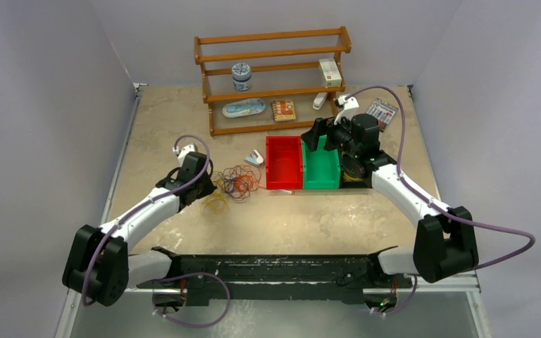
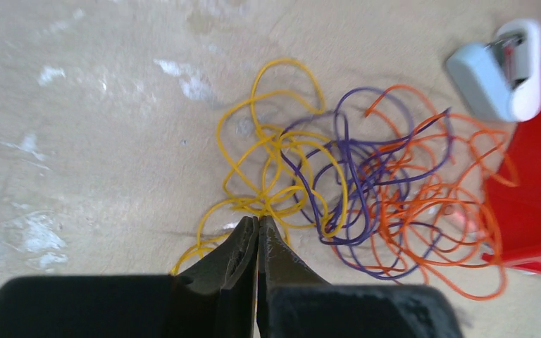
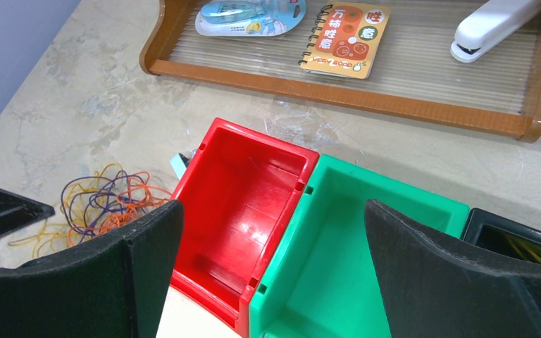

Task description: Untangle the cables

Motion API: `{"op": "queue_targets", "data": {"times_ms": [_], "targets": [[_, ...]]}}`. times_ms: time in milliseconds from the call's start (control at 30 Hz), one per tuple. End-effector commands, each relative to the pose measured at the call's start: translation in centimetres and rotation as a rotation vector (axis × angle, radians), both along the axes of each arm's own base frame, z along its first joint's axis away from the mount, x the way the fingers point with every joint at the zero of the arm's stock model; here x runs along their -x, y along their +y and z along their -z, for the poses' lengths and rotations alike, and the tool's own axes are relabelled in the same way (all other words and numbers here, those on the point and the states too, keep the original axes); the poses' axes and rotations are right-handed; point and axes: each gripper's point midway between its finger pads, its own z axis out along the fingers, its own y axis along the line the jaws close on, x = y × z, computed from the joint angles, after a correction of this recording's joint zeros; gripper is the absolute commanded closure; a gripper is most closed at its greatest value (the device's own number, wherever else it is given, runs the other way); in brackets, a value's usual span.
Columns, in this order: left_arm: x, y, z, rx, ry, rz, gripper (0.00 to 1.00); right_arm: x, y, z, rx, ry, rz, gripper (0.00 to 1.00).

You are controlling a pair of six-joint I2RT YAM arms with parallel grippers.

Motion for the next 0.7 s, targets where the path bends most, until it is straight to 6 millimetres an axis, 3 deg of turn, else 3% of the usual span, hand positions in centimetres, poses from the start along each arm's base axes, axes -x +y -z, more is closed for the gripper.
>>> {"op": "queue_targets", "data": {"times_ms": [0, 333, 667], "targets": [[-2.7, 0.7, -6.3, -0.035, -0.170, -0.031, 1.00, -0.2, 0.2, -2.2, -0.020, -0.065, -0.004, 0.01], [-3.4, 2.4, -13.1, -0.106, -0.280, -0.061, 1.00, -0.4, 0.3, -2.6, -0.021, -0.076, -0.006, 0.01], [-5.0, -0.8, -21.1, -0.052, -0.455, 0.165, 1.00, 0.6, 0.1, -5.4, -0.064, -0.181, -0.008, 0.01]]}}
